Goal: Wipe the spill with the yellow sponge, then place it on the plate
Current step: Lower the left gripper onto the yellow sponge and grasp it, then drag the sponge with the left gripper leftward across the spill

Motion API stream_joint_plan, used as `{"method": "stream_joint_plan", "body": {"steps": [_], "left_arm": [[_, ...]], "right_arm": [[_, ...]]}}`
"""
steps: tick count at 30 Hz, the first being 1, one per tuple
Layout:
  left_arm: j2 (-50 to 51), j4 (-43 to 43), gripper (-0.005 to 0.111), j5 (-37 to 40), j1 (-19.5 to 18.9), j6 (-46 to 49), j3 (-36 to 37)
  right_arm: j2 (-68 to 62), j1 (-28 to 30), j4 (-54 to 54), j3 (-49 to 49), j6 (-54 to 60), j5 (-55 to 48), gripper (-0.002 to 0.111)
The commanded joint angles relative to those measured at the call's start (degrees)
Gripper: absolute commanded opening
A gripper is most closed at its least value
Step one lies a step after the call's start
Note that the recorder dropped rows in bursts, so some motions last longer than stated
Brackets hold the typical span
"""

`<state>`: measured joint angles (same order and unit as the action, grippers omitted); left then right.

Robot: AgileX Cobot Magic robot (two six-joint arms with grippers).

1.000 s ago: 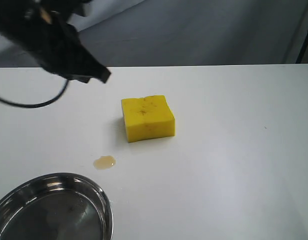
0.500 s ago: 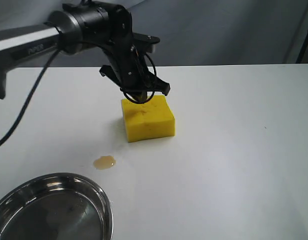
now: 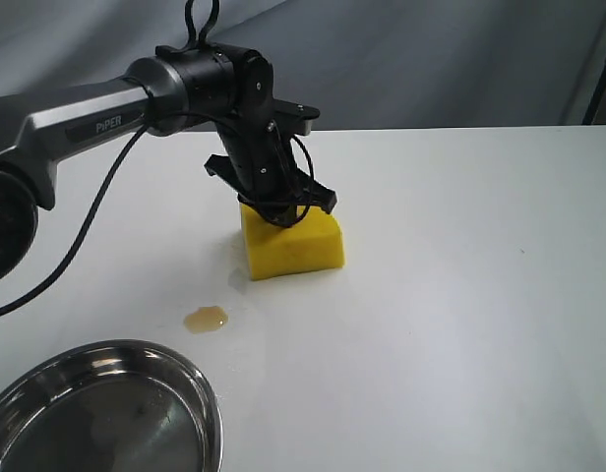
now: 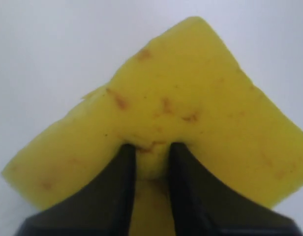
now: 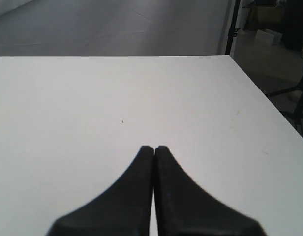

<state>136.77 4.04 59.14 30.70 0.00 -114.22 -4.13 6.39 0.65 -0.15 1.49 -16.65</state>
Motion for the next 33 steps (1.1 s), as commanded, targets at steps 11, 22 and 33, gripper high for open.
{"method": "stream_joint_plan", "body": {"steps": [11, 22, 33], "left_arm": [[-5.56, -0.54, 0.0, 6.83, 0.22, 0.0, -0.02], [-11.51, -0.76, 0.0, 10.83, 0.22, -2.17, 3.58], [-11.52, 1.09, 0.0, 10.83, 0.22, -3.12, 17.48]], "right_arm": [[-0.18, -0.18, 0.72, 0.15, 0.08, 0.66, 0.0], [-0.18, -0.18, 0.72, 0.15, 0.08, 0.66, 0.0], [-0.18, -0.18, 0.72, 0.15, 0.08, 0.66, 0.0]]}}
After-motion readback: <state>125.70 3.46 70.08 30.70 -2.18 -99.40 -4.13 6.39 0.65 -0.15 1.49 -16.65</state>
